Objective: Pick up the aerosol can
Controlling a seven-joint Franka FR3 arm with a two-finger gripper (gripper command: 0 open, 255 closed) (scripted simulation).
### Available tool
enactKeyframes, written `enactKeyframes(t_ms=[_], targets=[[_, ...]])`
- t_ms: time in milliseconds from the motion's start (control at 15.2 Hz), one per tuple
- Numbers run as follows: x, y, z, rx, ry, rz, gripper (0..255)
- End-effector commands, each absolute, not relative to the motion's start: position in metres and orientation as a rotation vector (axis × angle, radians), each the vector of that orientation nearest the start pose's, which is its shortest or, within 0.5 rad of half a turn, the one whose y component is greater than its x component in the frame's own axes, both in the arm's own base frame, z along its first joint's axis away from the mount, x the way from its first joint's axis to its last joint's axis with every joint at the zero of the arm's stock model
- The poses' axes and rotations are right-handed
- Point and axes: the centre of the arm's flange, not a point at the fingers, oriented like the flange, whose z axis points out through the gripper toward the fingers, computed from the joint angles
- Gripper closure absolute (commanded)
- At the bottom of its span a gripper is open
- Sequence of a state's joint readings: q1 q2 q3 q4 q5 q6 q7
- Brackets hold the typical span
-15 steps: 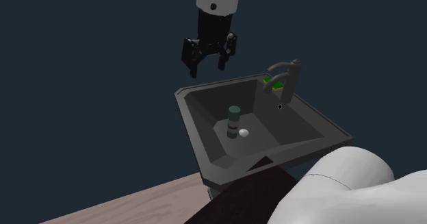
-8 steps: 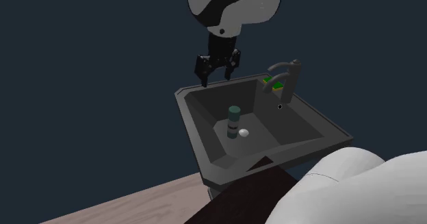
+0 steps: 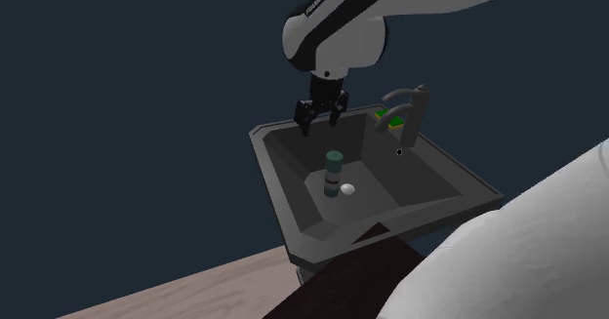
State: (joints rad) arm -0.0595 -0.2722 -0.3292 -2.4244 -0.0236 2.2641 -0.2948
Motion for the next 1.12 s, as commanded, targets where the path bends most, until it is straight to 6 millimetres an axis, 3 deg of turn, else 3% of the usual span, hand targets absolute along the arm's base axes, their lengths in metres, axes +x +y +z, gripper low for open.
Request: enactKeyframes(t_ms=[0, 1056], targets=[[0.436, -0.192, 0.393, -3.106, 0.112, -0.168, 0], [0.502, -0.322, 0.238, -3.12, 0.121, -0.071, 0]])
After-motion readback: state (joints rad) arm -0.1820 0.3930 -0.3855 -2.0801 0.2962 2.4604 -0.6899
